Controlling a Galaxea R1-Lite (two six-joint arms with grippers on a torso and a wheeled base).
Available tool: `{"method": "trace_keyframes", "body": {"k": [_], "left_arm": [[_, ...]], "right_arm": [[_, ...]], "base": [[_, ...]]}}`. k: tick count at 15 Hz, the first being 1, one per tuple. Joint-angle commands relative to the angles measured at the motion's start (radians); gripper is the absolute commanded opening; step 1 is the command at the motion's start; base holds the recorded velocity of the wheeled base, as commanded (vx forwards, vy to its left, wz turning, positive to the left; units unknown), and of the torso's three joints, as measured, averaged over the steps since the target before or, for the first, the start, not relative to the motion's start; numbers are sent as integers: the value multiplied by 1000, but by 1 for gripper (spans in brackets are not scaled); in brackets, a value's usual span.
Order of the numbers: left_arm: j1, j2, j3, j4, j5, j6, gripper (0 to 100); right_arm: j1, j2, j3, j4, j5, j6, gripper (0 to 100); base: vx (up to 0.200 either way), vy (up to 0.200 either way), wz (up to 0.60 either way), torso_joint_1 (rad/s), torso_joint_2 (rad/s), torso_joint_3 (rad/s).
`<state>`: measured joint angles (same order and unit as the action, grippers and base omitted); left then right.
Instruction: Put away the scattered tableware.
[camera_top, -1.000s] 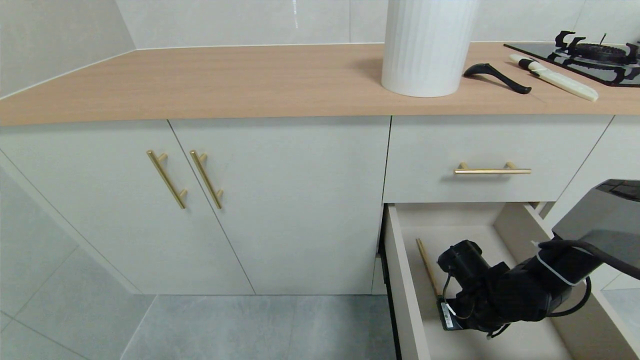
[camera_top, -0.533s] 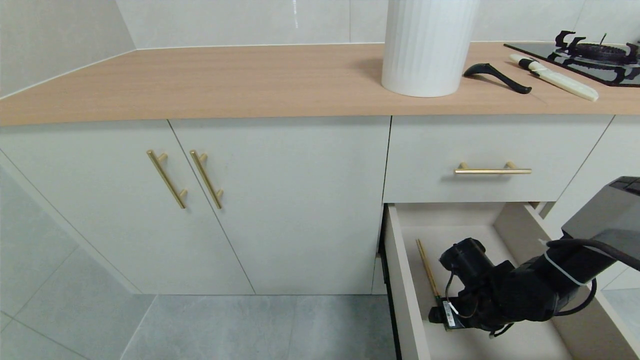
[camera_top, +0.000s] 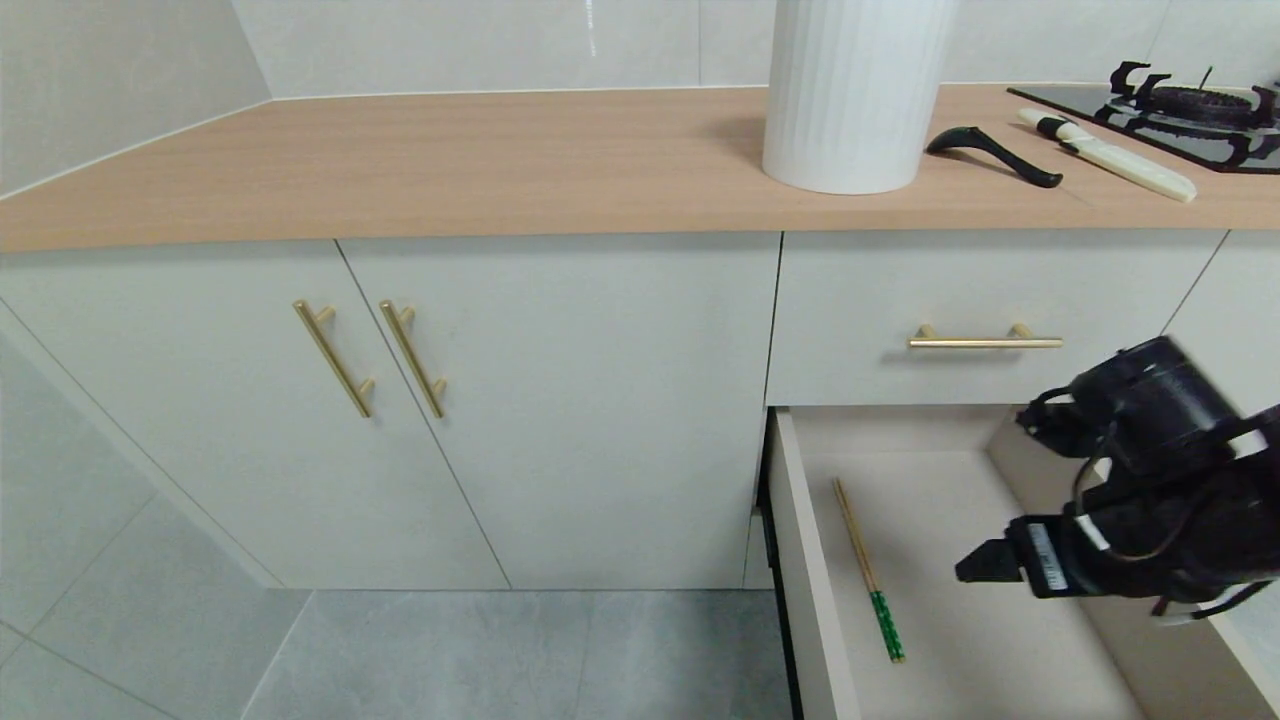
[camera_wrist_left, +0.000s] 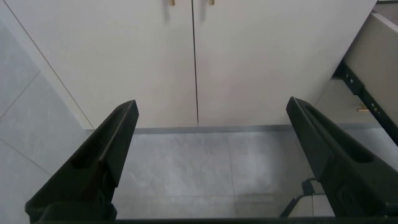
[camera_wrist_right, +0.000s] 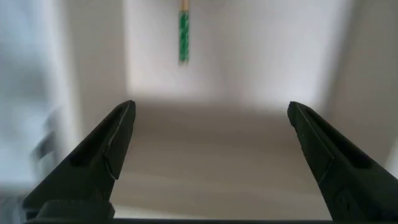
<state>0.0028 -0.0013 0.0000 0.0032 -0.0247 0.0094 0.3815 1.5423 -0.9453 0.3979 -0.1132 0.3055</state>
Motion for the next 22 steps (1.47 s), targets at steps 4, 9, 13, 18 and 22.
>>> {"method": "trace_keyframes", "body": {"k": [4,9,13,18,22], "left_arm": [[0,1,0,0,0,0,100],[0,1,0,0,0,0,100],[0,1,0,0,0,0,100],[0,1,0,0,0,0,100],[0,1,0,0,0,0,100]], "right_arm": [[-148,-226,-159,167,112,-69,100],[-150,-238,-147,130,113,-74,100],[-151,-252,-139,122,112,-82,100],[-151,-254,-139,122,110,-88,100],[-151,-246,-139,122,110,-88,100]], "base": [[0,0,0,0,0,0],[0,0,0,9,-21,-4],[0,0,0,141,-185,-221],[0,0,0,112,-565,-261],[0,0,0,292,-493,-260]]}}
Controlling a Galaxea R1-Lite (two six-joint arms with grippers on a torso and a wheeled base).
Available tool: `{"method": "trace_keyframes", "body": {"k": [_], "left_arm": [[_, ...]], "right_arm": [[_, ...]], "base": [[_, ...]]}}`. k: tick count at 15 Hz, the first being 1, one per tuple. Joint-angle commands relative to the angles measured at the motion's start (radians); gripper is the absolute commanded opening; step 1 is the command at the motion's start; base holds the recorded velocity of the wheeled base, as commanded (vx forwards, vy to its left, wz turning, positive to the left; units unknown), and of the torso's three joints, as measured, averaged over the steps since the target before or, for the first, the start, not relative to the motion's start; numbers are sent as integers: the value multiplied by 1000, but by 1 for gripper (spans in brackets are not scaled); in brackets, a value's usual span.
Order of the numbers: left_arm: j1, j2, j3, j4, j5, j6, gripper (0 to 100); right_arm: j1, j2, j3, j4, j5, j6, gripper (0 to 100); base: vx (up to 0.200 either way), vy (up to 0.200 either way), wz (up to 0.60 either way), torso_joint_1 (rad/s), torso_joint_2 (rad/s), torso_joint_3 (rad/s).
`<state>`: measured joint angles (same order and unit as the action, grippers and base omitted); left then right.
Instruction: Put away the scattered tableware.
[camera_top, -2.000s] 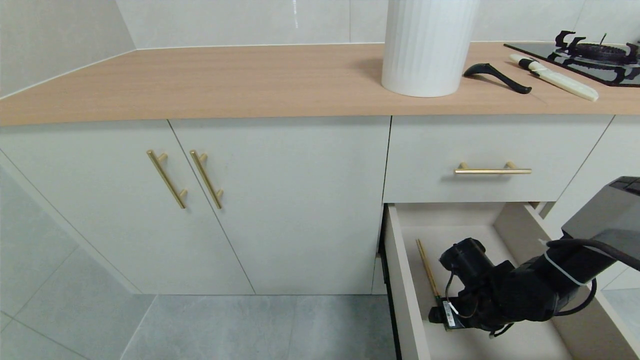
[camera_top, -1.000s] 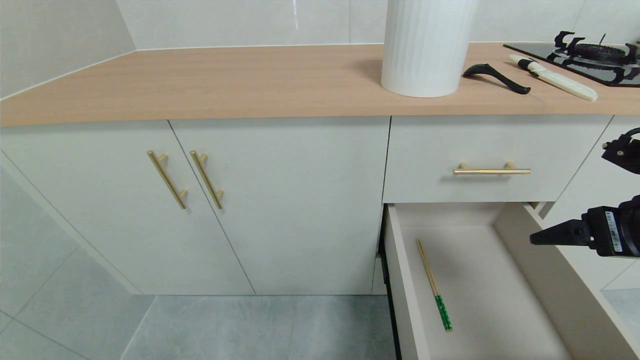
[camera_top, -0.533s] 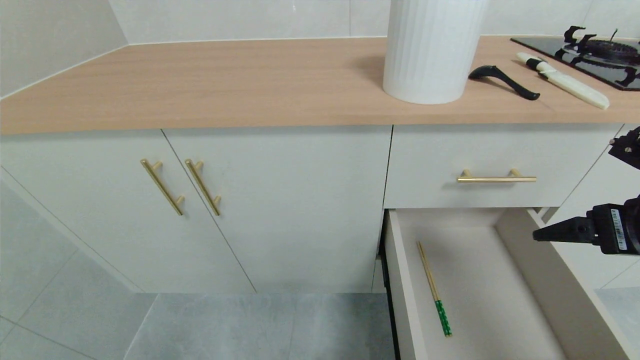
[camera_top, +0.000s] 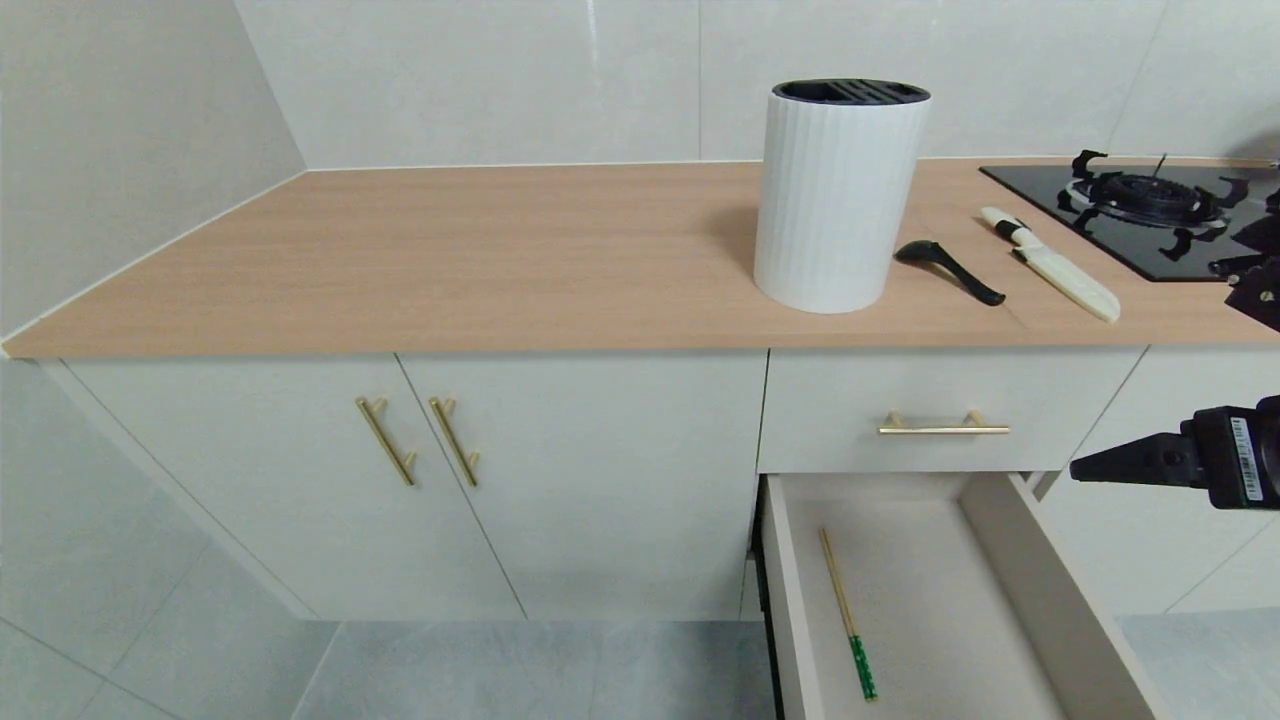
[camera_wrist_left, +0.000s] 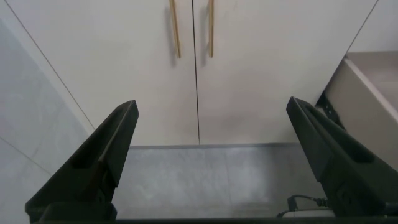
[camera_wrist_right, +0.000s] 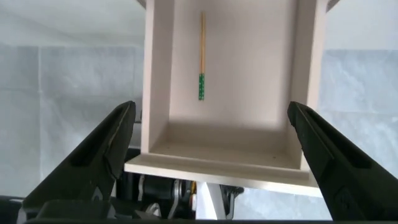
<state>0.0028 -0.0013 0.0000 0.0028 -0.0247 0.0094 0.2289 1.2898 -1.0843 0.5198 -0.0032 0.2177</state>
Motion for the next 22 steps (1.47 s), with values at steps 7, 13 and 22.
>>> {"method": "trace_keyframes", "body": {"k": [7,13,22], "left_arm": [[0,1,0,0,0,0,100],[0,1,0,0,0,0,100],[0,1,0,0,0,0,100]], "right_arm": [[-51,54,83,-219,-3,-38,100],[-253,318,-26,-596,218,-245,100],[-240,625,-215,-897,387,-368,100]], "base": [[0,0,0,191,-373,-196],[0,0,0,7,-10,-5],[0,0,0,0,0,0]]}}
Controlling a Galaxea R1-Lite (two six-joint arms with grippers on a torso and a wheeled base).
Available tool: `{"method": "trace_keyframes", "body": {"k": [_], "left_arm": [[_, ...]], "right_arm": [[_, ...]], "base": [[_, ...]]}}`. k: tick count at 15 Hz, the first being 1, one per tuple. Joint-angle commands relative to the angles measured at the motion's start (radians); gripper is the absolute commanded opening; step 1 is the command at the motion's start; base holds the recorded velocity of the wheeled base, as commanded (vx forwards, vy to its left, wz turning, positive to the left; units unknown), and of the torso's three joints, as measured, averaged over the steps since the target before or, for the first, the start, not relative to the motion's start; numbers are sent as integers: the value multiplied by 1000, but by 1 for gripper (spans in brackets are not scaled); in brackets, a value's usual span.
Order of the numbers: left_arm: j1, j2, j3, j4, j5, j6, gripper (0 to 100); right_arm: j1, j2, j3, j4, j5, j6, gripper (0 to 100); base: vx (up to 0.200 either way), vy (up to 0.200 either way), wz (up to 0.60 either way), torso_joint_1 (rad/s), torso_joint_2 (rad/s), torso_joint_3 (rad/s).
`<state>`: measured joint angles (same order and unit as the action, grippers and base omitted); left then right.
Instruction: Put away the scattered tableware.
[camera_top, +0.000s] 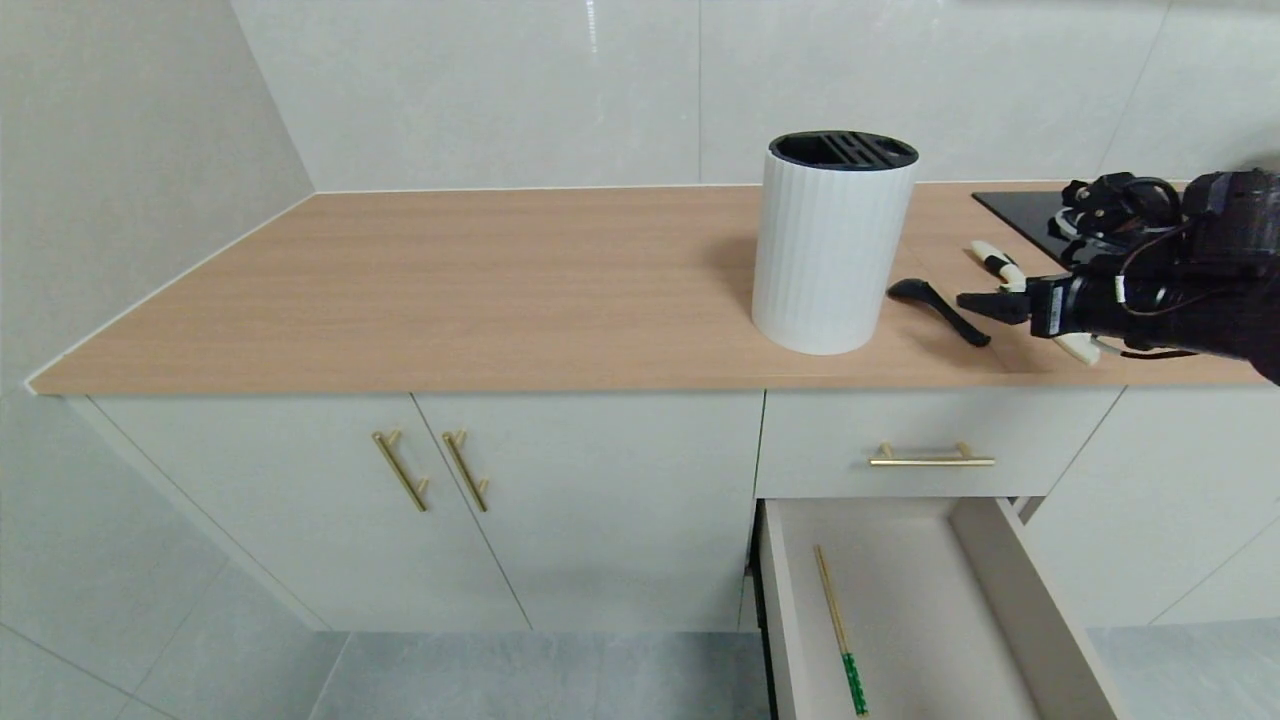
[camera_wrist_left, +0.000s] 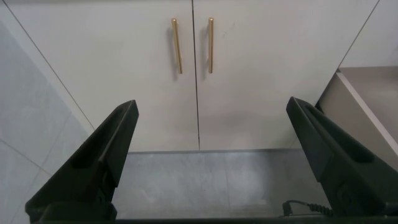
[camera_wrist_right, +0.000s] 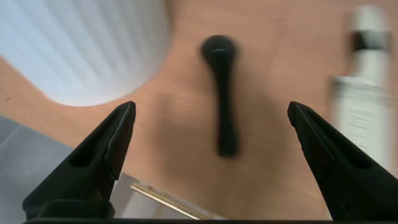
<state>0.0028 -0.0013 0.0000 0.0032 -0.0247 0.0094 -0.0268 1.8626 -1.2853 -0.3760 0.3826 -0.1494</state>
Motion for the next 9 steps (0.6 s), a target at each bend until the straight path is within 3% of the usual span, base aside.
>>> {"method": "trace_keyframes", "body": {"k": [1,9], "left_arm": [[0,1,0,0,0,0,100],[0,1,0,0,0,0,100]], "right_arm": [[18,53,-15,-1,2,-1,100],[34,118,-2,-61,4,1,100]], "base": [[0,0,0,0,0,0],[0,0,0,0,0,0]]}}
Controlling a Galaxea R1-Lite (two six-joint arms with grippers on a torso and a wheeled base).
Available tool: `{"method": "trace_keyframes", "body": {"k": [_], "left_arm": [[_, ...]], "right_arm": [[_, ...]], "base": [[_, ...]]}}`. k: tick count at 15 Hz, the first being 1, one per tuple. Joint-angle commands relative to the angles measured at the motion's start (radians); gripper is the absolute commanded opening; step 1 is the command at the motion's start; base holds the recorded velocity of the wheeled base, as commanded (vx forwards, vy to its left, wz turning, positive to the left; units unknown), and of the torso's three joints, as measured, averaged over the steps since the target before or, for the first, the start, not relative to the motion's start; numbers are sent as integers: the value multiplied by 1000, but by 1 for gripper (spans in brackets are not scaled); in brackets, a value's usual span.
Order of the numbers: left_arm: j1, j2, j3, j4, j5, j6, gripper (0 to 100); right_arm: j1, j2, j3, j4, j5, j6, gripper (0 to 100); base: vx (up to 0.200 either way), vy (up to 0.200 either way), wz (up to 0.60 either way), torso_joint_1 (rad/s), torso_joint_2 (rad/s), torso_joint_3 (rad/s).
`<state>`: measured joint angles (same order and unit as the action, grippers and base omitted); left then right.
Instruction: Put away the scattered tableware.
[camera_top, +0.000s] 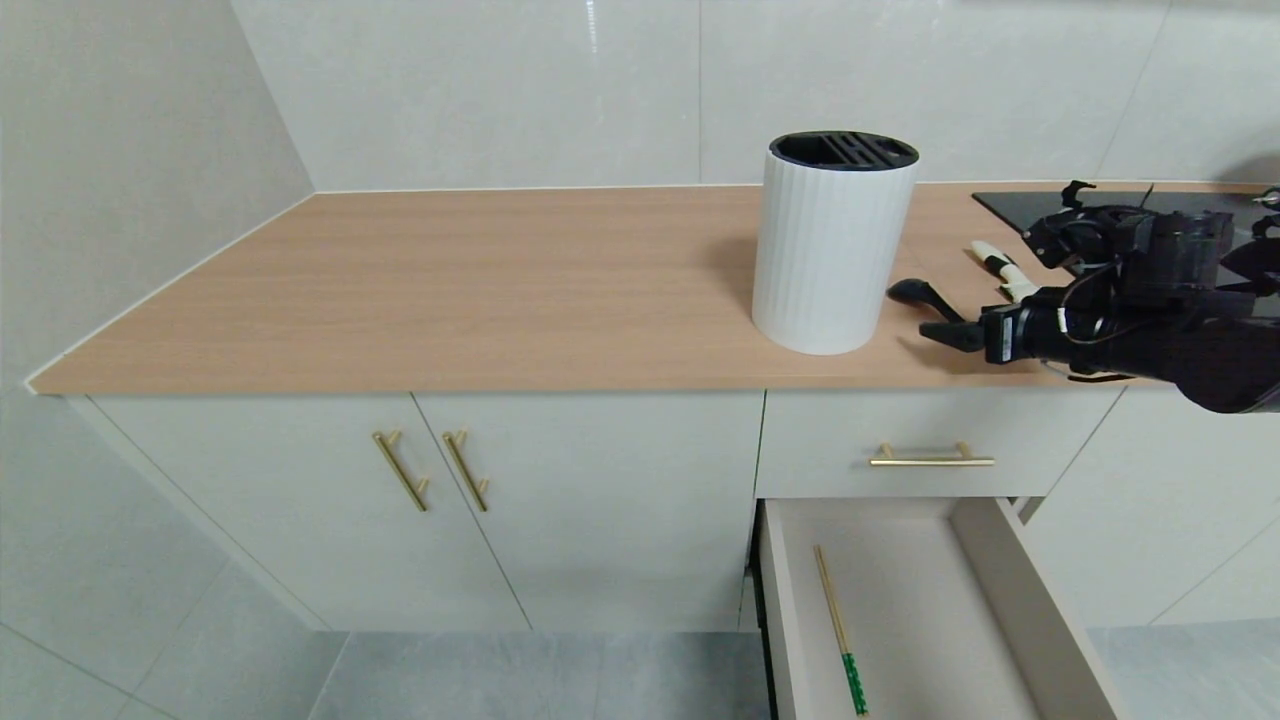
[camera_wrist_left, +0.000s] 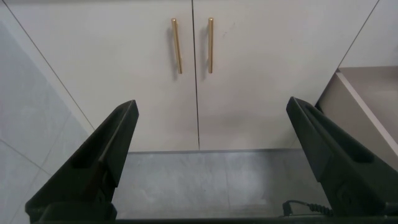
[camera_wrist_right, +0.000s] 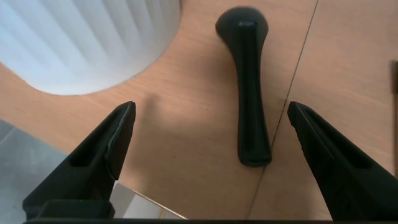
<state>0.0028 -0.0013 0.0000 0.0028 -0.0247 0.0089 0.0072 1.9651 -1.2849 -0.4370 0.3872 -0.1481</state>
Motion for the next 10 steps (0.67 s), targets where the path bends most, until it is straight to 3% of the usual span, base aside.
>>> {"method": "trace_keyframes", "body": {"k": [1,10], "left_arm": [[0,1,0,0,0,0,100],[0,1,0,0,0,0,100]], "right_arm": [[0,21,-5,0,-1,-1,100],[-9,75,-53,0,-42,-4,100]], "base": [[0,0,0,0,0,0],[0,0,0,0,0,0]]}}
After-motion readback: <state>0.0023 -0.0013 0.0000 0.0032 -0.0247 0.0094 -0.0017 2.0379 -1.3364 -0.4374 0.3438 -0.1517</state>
